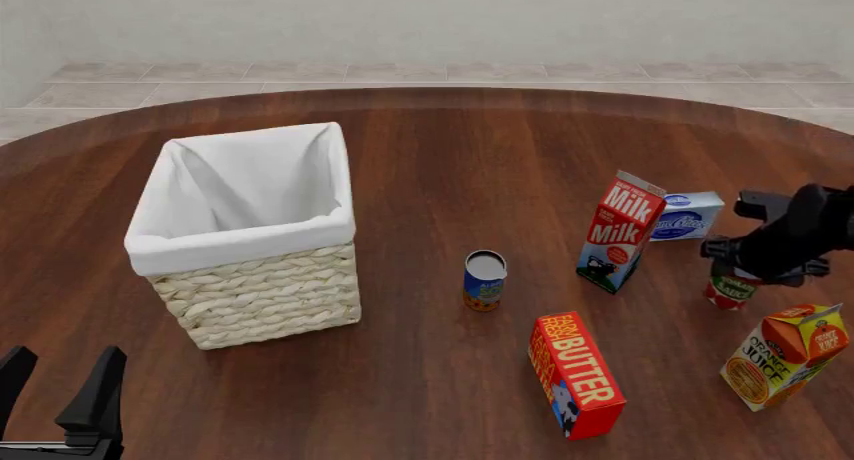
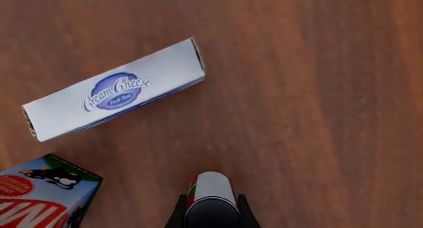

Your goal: Pick up the tomato sauce, and put it in the basket.

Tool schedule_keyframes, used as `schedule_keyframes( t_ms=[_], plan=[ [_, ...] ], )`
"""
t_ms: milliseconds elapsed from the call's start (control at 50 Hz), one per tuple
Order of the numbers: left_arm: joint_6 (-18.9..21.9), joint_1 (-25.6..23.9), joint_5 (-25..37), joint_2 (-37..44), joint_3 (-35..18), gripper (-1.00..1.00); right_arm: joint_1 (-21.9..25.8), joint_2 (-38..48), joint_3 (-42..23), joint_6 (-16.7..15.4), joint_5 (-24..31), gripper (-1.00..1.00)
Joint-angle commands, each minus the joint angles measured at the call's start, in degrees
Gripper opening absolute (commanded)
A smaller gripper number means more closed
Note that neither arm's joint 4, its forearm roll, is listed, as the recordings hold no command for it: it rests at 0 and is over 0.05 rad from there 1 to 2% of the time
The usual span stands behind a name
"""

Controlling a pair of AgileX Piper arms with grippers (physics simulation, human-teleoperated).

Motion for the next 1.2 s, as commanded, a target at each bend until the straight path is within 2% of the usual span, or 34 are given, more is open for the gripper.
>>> schedule_keyframes(
  t_ms=[20,280,740,1060,1200],
  plan=[
    [0.0,0.0,0.0,0.0,0.0,1.00,0.6,-1.6,0.6,0.8,0.2,-1.00],
    [0.0,0.0,0.0,0.0,0.0,1.00,2.4,-7.8,2.8,1.8,2.1,-1.00],
    [0.0,0.0,0.0,0.0,0.0,1.00,4.0,-24.0,5.2,2.0,10.9,-1.00],
    [0.0,0.0,0.0,0.0,0.0,1.00,6.4,-35.6,3.3,1.3,20.7,-1.00],
    [0.0,0.0,0.0,0.0,0.0,1.00,9.5,-41.4,0.9,1.6,26.5,-1.00]
  ],
)
